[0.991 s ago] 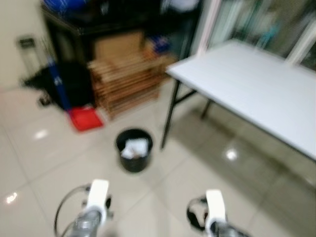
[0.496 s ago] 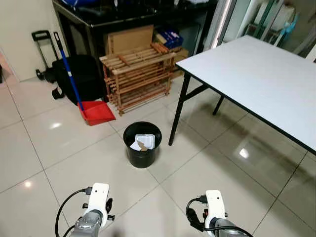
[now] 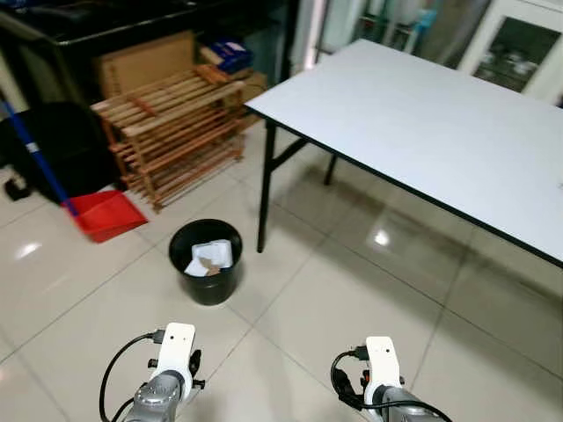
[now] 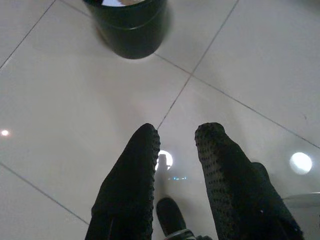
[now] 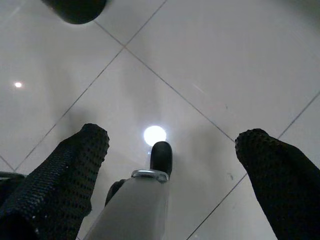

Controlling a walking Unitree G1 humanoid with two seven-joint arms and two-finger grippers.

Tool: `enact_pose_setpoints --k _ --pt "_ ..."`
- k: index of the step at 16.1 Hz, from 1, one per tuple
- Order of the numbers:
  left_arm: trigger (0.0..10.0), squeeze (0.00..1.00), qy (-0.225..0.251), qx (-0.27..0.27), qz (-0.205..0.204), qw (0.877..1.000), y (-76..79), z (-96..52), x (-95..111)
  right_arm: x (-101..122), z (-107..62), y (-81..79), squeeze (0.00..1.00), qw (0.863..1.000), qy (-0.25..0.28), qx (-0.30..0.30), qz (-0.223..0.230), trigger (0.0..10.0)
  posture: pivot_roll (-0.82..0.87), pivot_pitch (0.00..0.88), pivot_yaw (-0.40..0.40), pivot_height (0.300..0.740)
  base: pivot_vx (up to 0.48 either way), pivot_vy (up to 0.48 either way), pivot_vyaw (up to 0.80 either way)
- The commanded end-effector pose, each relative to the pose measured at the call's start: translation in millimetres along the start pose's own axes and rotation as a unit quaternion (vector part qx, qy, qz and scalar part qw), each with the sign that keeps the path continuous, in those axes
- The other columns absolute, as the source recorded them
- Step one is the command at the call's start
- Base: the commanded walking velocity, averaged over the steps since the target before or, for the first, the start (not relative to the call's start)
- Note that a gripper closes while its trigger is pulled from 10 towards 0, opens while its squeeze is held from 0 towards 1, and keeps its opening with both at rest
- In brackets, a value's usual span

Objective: Picking trash to rubbish bin

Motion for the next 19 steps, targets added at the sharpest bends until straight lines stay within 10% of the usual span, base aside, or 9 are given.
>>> enact_pose_setpoints --k 1,19 --pt "10.0 0.0 -0.002 0.0 -0.001 1.0 1.2 -0.3 -2.0 -5.2 -1.0 1.8 0.0 1.0 -0.009 -0.002 0.002 10.0 -0.01 0.028 -0.076 0.74 0.0 0.0 -0.79" --pt "10.0 0.0 0.0 0.01 0.021 1.0 -2.9 0.0 0.5 -5.1 -0.8 -0.7 0.0 1.0 -0.006 0.001 0.01 10.0 -0.01 0.03 -0.07 0.74 0.0 -0.088 -0.73"
Point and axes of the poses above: a point about 5 cm out from each wrist's last joint towards the gripper, its own z axis pointing out of the wrist towards the gripper, its own x axis along the axis of the wrist's last joint, y = z × x, the point moved 5 cm from there along z, pointing out of the wrist towards the gripper, and after that the axes turned 11 degrees about -z, right-handed, at the moved point
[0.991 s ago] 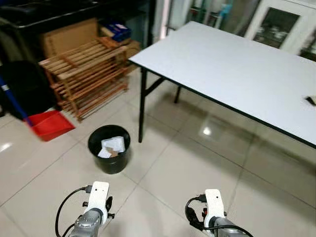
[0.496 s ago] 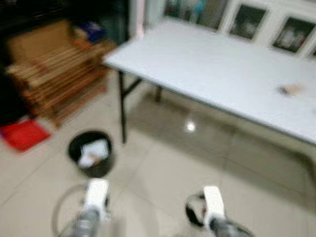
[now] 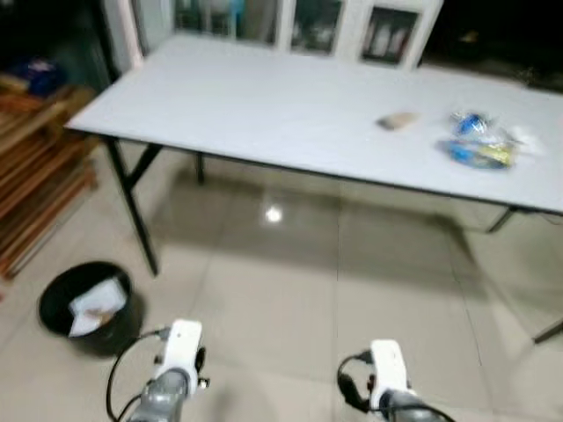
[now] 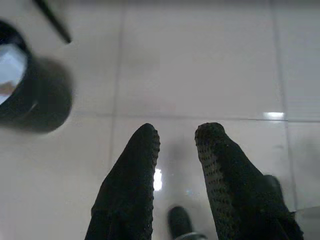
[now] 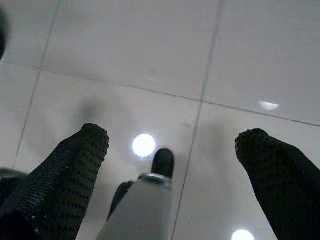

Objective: Picking trash to rubbish bin

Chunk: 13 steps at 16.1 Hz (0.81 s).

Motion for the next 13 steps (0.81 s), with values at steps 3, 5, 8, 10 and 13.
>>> enact_pose_setpoints --k 3,5,8,10,13 --pt "10.0 0.0 -0.009 0.006 0.003 1.0 -8.3 -1.7 -4.9 3.5 1.2 -4.4 0.0 1.0 0.007 0.003 0.007 10.0 -0.01 0.031 -0.071 0.74 0.0 0.0 0.0" --pt "10.0 0.0 -0.01 0.006 0.002 1.0 -7.6 -1.6 -5.3 3.5 1.1 -4.3 0.0 1.0 0.007 0.004 0.006 10.0 -0.01 0.031 -0.072 0.74 0.0 0.0 0.0" --pt "10.0 0.0 -0.008 0.007 0.007 1.0 -7.7 -1.6 -4.6 3.4 1.1 -4.3 0.0 1.0 0.007 0.004 0.006 10.0 -0.01 0.032 -0.073 0.74 0.0 0.0 0.0" --pt "10.0 0.0 -0.009 0.012 0.019 1.0 -8.9 -1.6 -5.0 2.9 1.1 -4.6 0.0 1.0 0.006 0.004 0.007 10.0 -0.01 0.031 -0.073 0.74 0.0 -0.133 0.0" --pt "10.0 0.0 -0.01 0.014 0.019 1.0 -9.5 -2.0 -6.4 1.2 1.0 -5.8 0.0 1.0 0.002 0.008 0.004 10.0 -0.01 0.026 -0.073 0.74 0.0 -0.48 -0.8"
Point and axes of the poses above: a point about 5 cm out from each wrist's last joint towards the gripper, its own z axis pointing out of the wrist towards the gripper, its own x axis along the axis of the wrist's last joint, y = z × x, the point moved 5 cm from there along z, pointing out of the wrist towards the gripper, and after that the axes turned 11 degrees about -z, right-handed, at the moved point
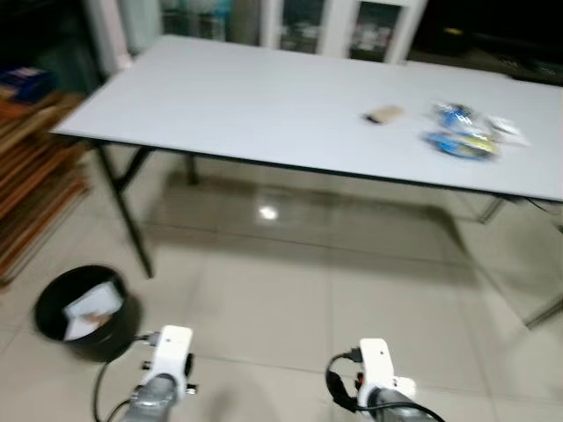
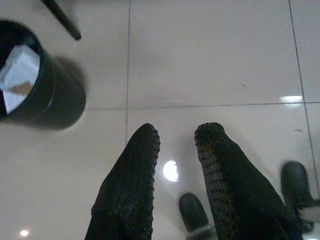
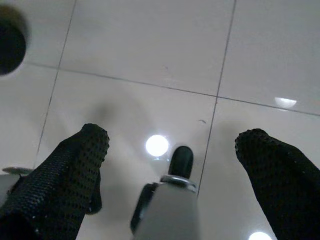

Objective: Picking trash to rubbish bin

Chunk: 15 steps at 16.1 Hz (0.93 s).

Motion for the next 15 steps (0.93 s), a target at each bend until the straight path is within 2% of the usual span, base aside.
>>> enact_pose_setpoints --k 1,2,5,15 --pt "10.0 0.0 0.001 -0.011 0.005 1.0 11.5 0.9 0.3 -6.0 -3.3 12.1 0.0 1.0 -0.008 -0.014 0.001 10.0 -0.01 0.025 -0.072 0.74 0.0 -0.48 -0.8" --pt "10.0 0.0 0.0 -0.011 0.008 1.0 11.2 0.9 0.1 -5.4 -3.3 12.6 0.0 1.0 -0.004 -0.016 0.005 10.0 -0.01 0.022 -0.071 0.74 0.0 -0.48 -0.8" --pt "10.0 0.0 -0.002 -0.011 0.011 1.0 10.6 0.7 -0.8 -5.2 -3.3 12.1 0.0 1.0 -0.003 -0.017 -0.003 10.0 -0.01 0.016 -0.068 0.74 0.0 -0.408 0.0" --pt "10.0 0.0 0.009 -0.011 -0.001 1.0 11.0 1.6 5.2 -3.1 -2.8 11.6 0.0 1.0 -0.001 -0.015 0.0 10.0 -0.01 0.026 -0.072 0.74 0.0 0.0 0.0"
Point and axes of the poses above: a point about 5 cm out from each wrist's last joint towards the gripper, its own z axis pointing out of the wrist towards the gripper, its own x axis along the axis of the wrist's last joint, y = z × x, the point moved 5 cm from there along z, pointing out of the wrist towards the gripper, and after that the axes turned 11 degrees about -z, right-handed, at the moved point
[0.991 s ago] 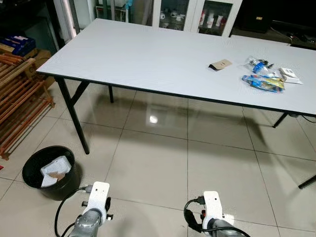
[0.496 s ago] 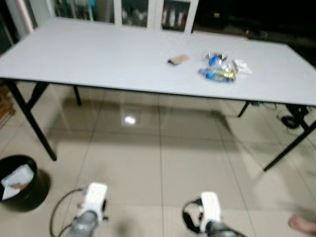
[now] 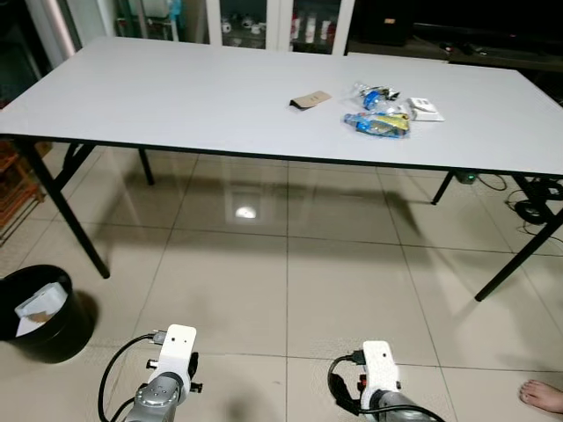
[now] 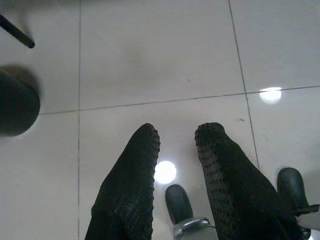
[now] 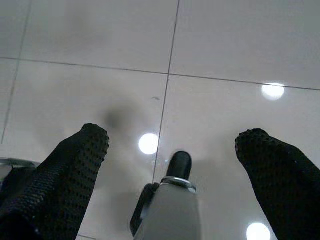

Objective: Picking trash to rubbish bin

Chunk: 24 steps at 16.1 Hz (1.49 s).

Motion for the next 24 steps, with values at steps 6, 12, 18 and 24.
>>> enact_pose_setpoints --k 6,12,18,24 --pt "10.0 0.0 0.154 -0.002 0.055 0.987 2.9 2.1 81 62 -6.2 44.4 0.0 0.987 0.113 -0.102 -0.046 10.0 -0.01 0.034 -0.068 0.74 0.0 0.0 0.0" --pt "10.0 0.0 0.345 -0.022 0.066 0.936 16.4 -23.0 195 190 -43.9 76.5 0.0 0.924 0.33 -0.185 -0.062 10.0 -0.01 0.026 -0.062 0.74 0.0 0.0 0.0" --pt "10.0 0.0 0.507 -0.059 0.039 0.859 47.8 -84.0 276 301 -124.2 59.5 0.0 0.814 0.535 -0.215 -0.075 10.0 -0.01 0.0 -0.058 0.74 0.0 0.0 0.0" --pt "10.0 0.0 0.569 -0.061 0.044 0.819 60.9 -119.9 310 319 -144.9 51.7 0.0 0.796 0.562 -0.218 -0.059 10.0 -0.02 0.0 -0.062 0.74 0.057 0.0 0.0"
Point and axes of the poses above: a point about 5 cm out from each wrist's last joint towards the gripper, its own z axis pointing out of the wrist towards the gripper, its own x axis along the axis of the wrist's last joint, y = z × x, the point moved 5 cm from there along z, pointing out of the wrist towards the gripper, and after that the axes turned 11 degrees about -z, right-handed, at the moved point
